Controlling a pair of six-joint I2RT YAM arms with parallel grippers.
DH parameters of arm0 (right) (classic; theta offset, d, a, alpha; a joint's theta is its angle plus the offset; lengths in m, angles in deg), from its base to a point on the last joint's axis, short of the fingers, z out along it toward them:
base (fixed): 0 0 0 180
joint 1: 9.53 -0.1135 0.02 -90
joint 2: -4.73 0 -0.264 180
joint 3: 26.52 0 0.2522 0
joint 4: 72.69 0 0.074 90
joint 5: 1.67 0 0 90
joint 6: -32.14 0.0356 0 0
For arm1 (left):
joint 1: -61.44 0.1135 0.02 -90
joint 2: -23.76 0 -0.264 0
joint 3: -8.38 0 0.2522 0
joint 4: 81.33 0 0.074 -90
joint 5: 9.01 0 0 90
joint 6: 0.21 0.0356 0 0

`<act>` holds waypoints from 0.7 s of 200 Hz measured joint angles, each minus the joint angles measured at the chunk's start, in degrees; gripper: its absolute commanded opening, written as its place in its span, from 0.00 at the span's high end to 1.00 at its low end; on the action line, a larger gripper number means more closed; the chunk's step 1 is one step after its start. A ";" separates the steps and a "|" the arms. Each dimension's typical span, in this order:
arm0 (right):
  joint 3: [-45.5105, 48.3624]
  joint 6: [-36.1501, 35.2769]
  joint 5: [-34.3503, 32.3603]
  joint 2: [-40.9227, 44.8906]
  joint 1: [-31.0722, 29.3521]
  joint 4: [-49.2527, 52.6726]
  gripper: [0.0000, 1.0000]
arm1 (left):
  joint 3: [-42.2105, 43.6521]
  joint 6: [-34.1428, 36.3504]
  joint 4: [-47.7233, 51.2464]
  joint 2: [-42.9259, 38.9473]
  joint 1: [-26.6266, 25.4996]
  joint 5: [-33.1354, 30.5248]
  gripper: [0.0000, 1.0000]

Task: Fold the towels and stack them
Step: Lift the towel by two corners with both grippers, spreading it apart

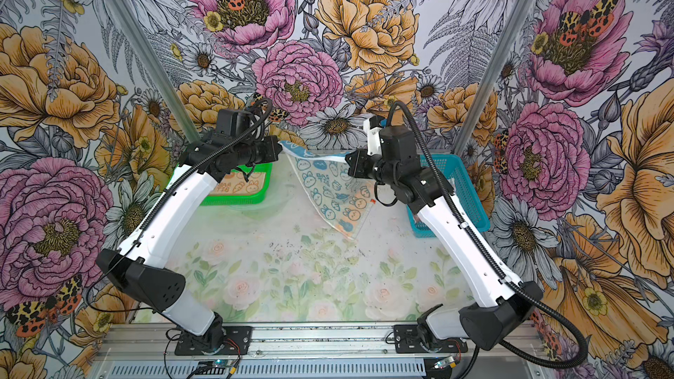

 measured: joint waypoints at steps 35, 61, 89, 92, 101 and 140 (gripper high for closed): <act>-1.77 -1.60 2.58 6.32 -0.61 2.62 1.00 | -1.42 1.01 1.25 -8.39 -0.31 3.56 1.00; -1.57 -2.27 4.20 10.27 -3.34 4.98 1.00 | 0.81 0.96 2.05 -17.22 -1.29 4.98 1.00; -1.57 -2.10 5.97 13.66 -6.86 6.97 1.00 | 2.82 0.24 3.52 -25.05 -2.51 6.14 1.00; -1.57 -1.81 6.10 13.92 -6.99 7.06 1.00 | 2.89 -0.07 3.65 -25.59 -2.60 6.54 1.00; -1.57 -1.14 6.32 14.51 -7.19 7.30 1.00 | 2.89 -0.66 3.98 -26.62 -2.62 7.43 1.00; -1.62 2.38 7.67 12.46 -3.80 7.93 1.00 | 1.60 -2.14 5.75 -22.97 -0.33 10.38 1.00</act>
